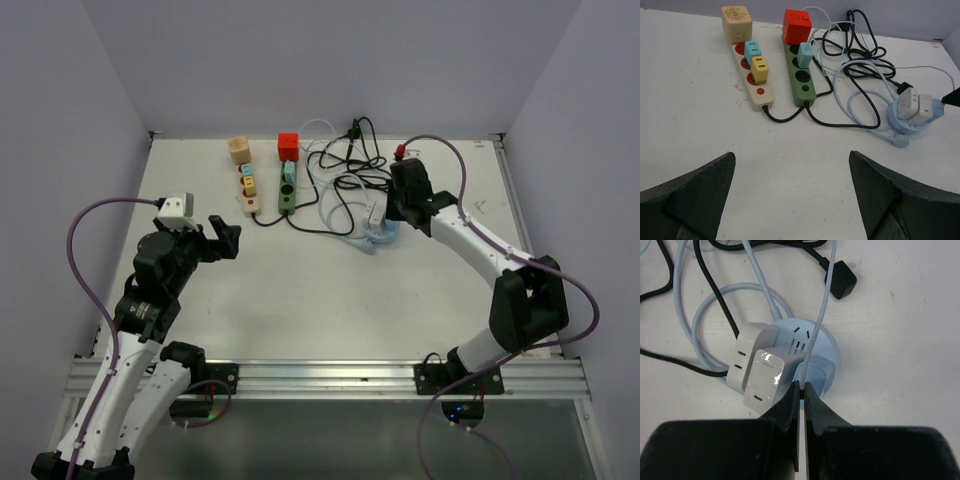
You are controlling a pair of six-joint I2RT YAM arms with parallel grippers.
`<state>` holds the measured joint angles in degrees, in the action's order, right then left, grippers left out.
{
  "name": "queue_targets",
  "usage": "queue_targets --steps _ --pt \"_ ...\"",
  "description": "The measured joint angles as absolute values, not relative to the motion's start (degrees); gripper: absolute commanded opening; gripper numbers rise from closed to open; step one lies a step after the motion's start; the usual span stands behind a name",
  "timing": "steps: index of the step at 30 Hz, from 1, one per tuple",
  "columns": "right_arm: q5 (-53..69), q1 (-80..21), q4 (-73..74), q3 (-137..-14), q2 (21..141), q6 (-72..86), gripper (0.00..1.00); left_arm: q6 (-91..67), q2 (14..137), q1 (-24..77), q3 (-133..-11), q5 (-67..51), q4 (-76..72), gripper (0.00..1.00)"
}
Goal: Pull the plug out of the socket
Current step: Move the socket to the center of the board.
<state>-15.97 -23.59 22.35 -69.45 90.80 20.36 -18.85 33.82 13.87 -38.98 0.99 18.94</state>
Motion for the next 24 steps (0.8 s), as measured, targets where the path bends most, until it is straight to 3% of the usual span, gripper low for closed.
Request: queue_targets --steps 14,24 --pt "-8.71 -23.62 27.62 -51.92 67.72 21.61 0.0 -18.85 33.87 13.52 -38.98 0.82 18.96 1.0" --pt "-2.9 -23.79 30.28 -43.68 60.66 21.82 0.0 -18.85 34.24 13.52 -38.98 0.82 18.94 1.0"
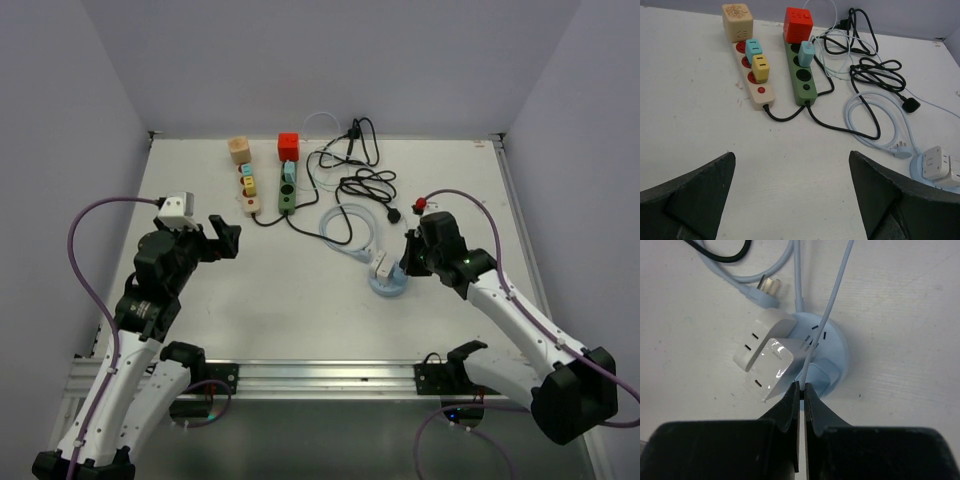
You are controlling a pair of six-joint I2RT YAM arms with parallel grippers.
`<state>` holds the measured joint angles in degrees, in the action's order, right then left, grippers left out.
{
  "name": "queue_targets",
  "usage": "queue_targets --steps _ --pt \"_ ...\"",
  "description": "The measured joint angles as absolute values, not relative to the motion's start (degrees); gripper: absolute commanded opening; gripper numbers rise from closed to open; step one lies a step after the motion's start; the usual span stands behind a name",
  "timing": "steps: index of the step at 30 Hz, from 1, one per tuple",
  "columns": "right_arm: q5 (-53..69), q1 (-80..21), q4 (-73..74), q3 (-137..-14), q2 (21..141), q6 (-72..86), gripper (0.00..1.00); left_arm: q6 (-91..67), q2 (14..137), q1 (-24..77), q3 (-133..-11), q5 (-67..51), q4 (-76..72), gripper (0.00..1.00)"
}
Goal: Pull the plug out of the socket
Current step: Move the socket to the center of the board.
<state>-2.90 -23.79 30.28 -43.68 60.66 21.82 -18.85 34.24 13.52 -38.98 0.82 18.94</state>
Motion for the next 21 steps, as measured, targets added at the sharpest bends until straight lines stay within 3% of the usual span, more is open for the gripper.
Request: queue_targets --steps 14,17,19,21 --pt "8.49 -29.34 28.82 -39.9 54.65 22.15 0.0 -18.83 35.09 11.99 -38.98 -1.28 18.92 1.0" --pt "9.28 -30.26 28.01 -38.59 55.22 22.15 0.1 -18.85 35.24 11.79 -38.96 -1.54 18.9 1.0" --pt "9.91 -30.5 27.73 -37.54 55.59 22.5 0.27 -18.85 35.24 11.64 -38.83 -1.65 18.83 1.0" --pt "10.09 -30.74 27.59 -37.06 55.59 22.63 0.36 -18.85 35.27 11.64 -38.76 -1.76 18.7 1.0"
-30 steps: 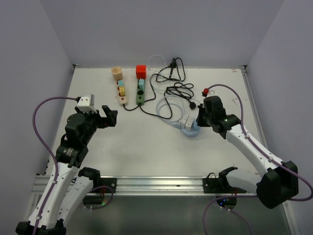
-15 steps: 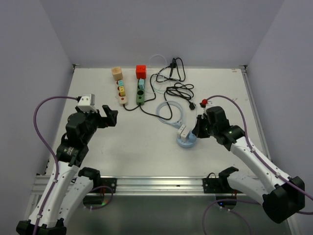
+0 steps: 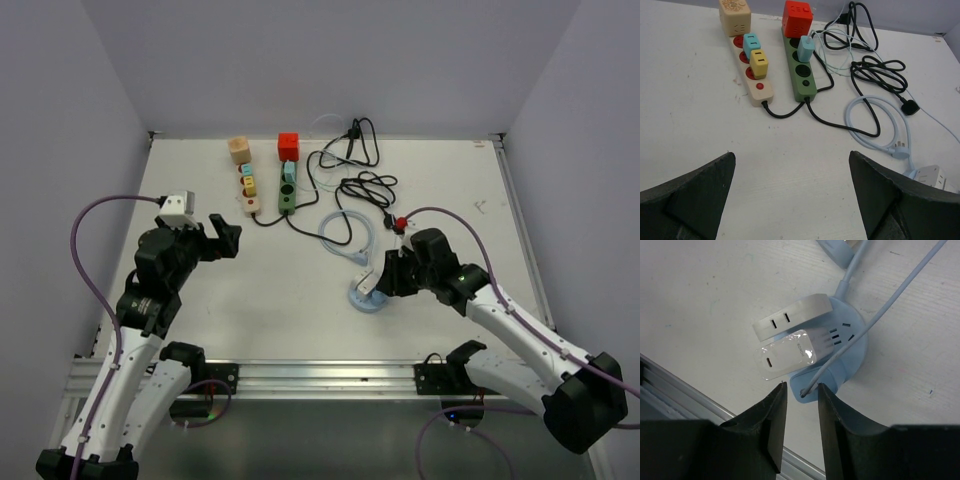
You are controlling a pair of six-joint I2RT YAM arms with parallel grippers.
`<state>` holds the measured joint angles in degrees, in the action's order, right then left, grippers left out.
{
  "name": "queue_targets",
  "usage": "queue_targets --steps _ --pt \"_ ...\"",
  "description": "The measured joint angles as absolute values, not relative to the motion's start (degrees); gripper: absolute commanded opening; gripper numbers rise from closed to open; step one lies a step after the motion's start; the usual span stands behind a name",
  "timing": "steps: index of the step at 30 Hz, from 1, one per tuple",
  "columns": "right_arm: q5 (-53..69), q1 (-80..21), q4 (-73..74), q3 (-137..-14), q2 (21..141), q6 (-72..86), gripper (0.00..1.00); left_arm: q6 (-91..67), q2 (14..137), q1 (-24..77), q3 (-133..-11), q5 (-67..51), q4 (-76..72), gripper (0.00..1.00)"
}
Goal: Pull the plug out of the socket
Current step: Move the socket to the center of the board.
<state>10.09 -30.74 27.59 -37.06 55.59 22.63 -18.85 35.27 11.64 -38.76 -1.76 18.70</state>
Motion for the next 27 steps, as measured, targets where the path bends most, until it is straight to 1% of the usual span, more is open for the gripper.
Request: queue_targets --steps 2,3,6,8,14,20,24,27 --pt "10.07 -30.76 27.4 -37.06 55.35 22.7 0.45 -18.85 35.31 11.64 -38.76 -1.91 18.65 1.0" --pt "10.04 -30.76 27.35 -37.06 55.05 22.76 0.52 -18.85 35.31 11.64 -38.76 -1.93 18.59 0.99" --pt "9.96 -30.81 27.42 -37.06 53.76 22.79 0.61 -18.85 35.31 11.64 -38.74 -2.15 18.5 1.0" --pt "9.98 -30.81 27.44 -37.06 52.45 22.63 0.64 -18.85 35.31 11.64 -38.74 -2.33 18.5 1.0" --pt "9.58 -31.07 27.31 -36.93 48.69 21.43 0.68 -18.76 35.92 11.64 -38.63 -4.64 18.17 1.0" --pt "6.7 -32.32 26.3 -35.53 43.03 20.78 0.69 -18.26 37.82 11.64 -38.52 -8.23 17.63 1.0" --pt "5.1 -34.15 26.02 -35.22 43.2 20.14 0.68 -18.39 38.52 11.64 -38.5 -10.35 17.21 1.0" --pt "2.81 -38.13 25.54 -34.7 44.45 19.27 0.68 -19.2 39.33 12.01 -38.5 -11.86 16.25 1.0"
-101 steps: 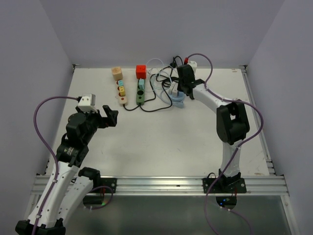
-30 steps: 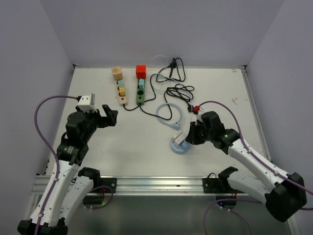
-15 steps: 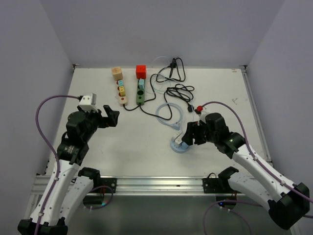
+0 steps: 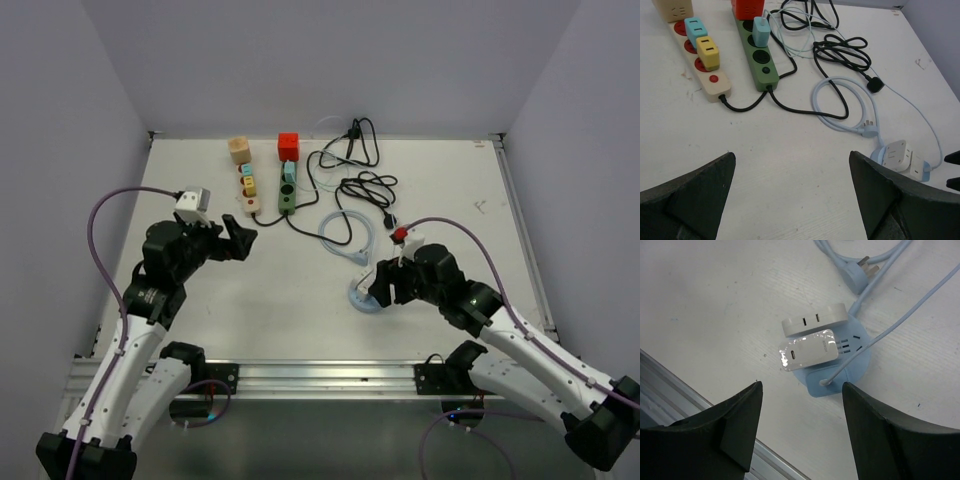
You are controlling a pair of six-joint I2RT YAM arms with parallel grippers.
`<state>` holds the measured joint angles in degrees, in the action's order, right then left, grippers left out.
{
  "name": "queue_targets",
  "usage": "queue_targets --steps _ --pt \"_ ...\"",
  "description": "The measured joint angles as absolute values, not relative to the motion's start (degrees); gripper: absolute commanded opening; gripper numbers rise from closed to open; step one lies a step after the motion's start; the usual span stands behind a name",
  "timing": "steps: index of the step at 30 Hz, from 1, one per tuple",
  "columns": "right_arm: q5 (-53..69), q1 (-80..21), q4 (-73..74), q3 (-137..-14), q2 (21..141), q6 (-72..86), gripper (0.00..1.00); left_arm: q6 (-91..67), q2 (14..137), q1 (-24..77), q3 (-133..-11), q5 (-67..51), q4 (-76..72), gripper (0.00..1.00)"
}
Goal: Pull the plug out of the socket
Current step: Move the socket to the center of the board, then remove the plug from the socket.
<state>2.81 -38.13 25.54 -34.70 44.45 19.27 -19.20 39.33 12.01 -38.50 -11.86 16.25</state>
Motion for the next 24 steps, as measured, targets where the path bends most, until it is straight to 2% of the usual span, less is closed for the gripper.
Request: queue_targets --steps 5,24 --pt "-2.07 -43.68 24.43 -32.64 46.46 18.35 0.7 -20.56 41.34 14.79 -38.52 -13.28 14.37 1.0" --pt "-8.6 -46.13 19.75 -32.88 61.8 16.21 0.7 -17.41 45.5 16.6 -44.77 -11.73 15.57 0.99"
